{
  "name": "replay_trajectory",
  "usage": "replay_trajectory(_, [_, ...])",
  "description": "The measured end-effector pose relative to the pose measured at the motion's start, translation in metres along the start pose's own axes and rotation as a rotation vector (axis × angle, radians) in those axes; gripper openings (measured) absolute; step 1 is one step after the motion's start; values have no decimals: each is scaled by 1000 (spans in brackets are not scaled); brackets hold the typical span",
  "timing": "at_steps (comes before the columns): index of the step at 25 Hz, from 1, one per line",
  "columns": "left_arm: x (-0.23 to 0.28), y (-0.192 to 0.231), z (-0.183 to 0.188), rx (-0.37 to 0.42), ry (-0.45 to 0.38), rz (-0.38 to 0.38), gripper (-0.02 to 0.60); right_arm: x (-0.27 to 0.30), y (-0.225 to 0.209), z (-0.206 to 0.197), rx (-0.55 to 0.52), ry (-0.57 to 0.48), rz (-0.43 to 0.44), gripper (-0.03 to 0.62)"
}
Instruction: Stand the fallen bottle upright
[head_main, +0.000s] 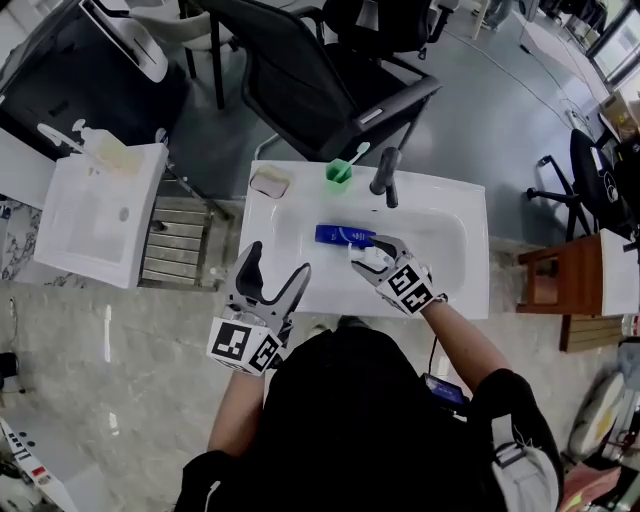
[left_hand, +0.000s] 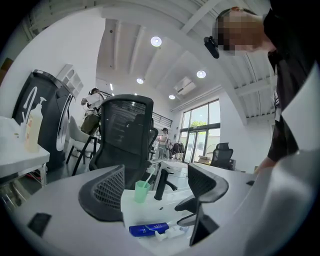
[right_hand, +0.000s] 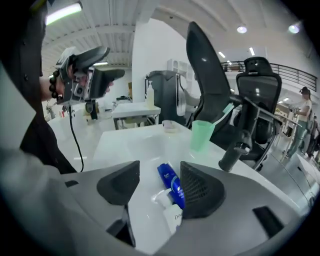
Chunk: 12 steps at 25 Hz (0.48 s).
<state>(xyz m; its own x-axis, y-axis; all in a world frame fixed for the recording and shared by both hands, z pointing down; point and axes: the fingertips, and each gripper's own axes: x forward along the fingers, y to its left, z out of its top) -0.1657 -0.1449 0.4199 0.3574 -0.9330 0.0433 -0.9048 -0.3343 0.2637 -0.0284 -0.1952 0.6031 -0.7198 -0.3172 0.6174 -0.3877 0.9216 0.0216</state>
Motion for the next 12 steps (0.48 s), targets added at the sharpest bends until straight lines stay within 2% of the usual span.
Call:
replay_trajectory(5, [-7, 16, -3, -12, 10, 74, 392, 37, -2, -29, -19, 112, 83, 256])
replay_trajectory(12, [-23, 36, -8, -35, 15, 185, 392, 69, 10, -67, -214, 291, 203, 252])
